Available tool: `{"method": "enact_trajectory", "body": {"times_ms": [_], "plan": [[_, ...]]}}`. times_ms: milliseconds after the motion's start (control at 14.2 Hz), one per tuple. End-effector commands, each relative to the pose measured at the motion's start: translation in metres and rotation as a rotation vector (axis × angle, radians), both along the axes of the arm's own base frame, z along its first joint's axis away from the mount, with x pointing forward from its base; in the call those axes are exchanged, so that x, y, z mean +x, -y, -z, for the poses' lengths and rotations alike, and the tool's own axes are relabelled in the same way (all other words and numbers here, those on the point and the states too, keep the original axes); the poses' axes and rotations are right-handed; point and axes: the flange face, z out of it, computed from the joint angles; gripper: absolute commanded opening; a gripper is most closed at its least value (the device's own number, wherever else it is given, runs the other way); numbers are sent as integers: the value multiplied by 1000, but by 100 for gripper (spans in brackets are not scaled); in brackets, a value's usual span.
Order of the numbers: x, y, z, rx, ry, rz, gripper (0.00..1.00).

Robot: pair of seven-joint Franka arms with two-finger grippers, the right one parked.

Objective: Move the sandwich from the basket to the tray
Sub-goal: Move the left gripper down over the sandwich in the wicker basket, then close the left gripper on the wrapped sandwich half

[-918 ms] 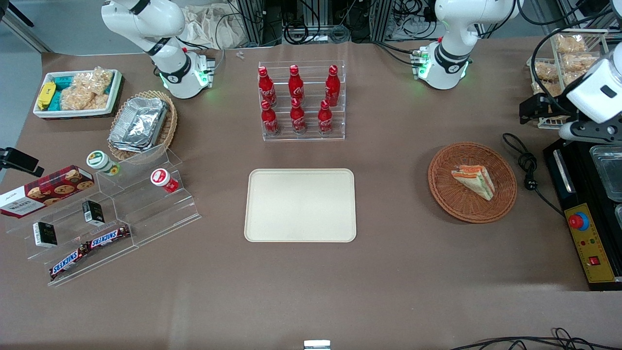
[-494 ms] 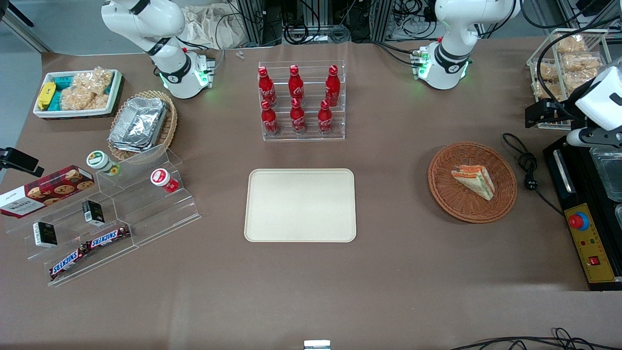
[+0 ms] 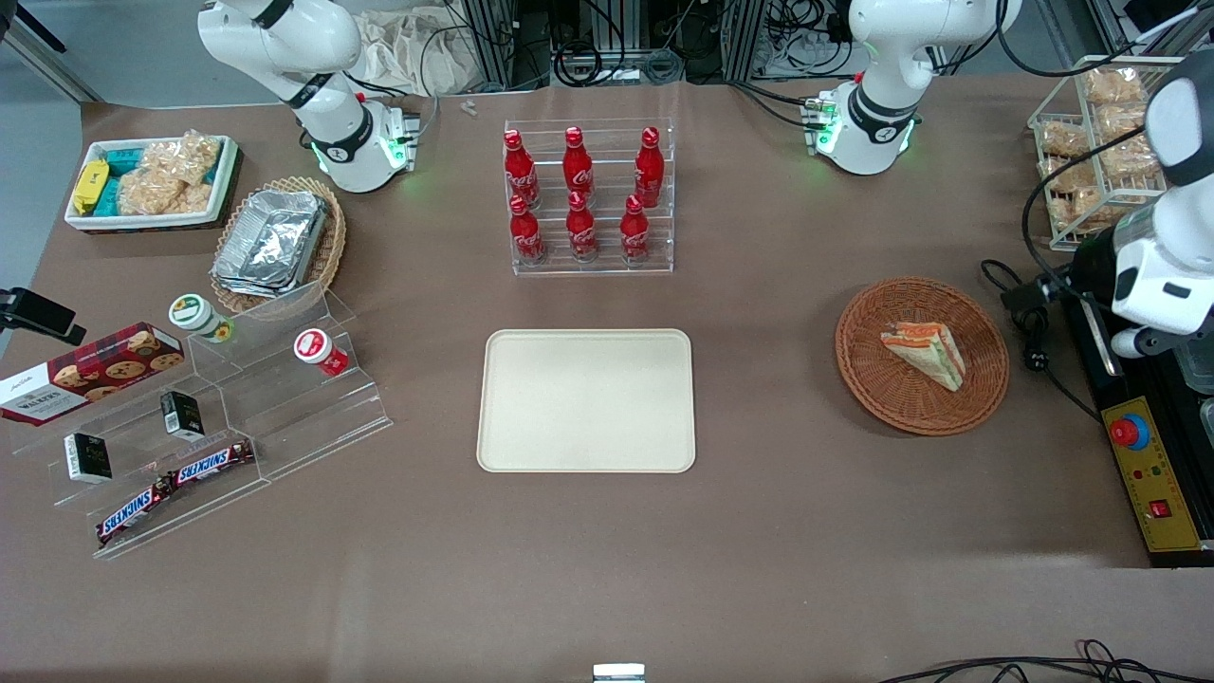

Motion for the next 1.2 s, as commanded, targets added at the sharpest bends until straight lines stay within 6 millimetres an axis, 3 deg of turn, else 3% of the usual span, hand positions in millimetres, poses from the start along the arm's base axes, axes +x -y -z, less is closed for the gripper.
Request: {"method": "enact_trajectory", "body": {"times_ms": [0, 282, 424, 635, 988, 1059, 1129], "plan": [[-30, 2, 56, 29, 47, -246, 100], [-28, 4, 142, 53, 39, -451, 100], [-28, 4, 174, 60, 26, -472, 100], [-23, 7, 206, 63, 43, -536, 100], [-36, 7, 228, 74, 2, -541, 100], [-37, 8, 232, 75, -4, -539, 90], [-38, 8, 233, 76, -7, -542, 23]]}}
